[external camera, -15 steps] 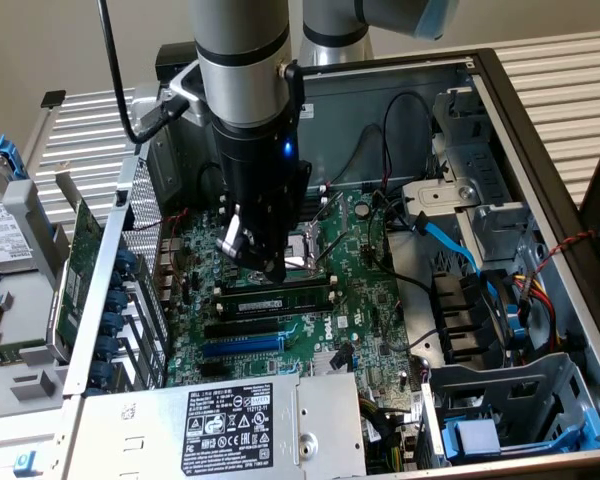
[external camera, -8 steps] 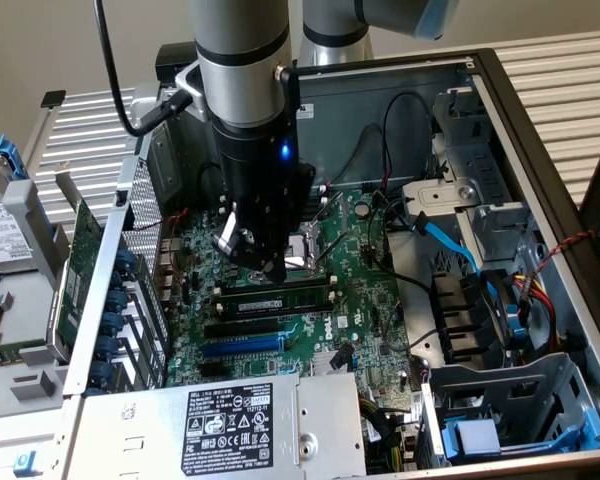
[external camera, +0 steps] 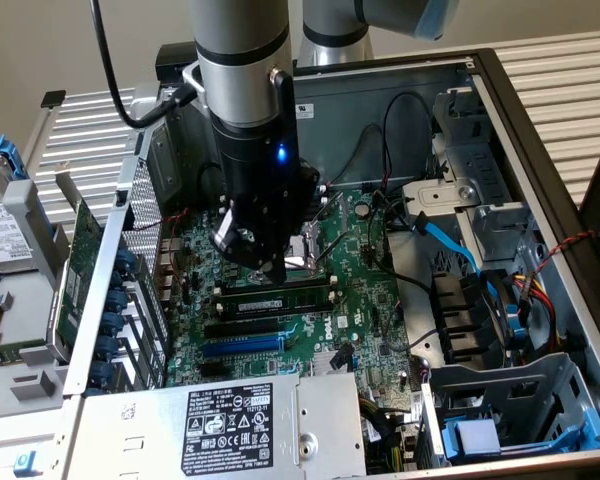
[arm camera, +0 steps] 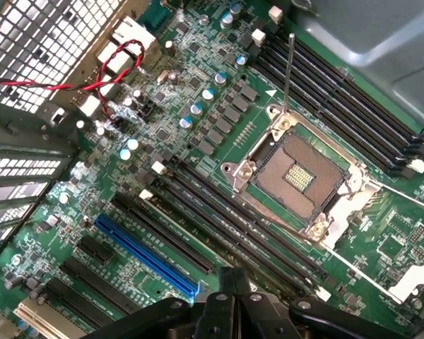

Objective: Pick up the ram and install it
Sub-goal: 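Press down the ram until it locks into place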

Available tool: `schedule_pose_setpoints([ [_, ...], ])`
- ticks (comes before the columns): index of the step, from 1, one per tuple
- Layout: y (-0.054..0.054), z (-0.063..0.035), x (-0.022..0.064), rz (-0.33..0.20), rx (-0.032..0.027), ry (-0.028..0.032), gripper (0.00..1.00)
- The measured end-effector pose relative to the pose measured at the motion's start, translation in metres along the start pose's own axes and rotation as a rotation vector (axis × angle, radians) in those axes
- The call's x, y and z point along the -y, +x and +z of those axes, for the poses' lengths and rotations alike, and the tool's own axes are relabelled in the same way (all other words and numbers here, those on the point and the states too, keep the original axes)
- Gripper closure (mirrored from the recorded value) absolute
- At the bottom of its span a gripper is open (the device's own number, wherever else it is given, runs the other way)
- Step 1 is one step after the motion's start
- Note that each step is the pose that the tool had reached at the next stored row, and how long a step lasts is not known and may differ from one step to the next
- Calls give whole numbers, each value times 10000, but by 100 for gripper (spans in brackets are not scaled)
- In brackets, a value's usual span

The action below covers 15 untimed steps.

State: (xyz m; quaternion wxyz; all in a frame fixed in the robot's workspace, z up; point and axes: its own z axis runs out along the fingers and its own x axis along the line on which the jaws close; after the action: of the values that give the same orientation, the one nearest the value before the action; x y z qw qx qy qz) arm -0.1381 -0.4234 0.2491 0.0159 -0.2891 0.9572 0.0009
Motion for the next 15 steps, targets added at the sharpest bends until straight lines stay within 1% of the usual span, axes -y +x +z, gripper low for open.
schedule_pose_setpoints([
  [15,0,0,0,2194,-17,68,89],
])
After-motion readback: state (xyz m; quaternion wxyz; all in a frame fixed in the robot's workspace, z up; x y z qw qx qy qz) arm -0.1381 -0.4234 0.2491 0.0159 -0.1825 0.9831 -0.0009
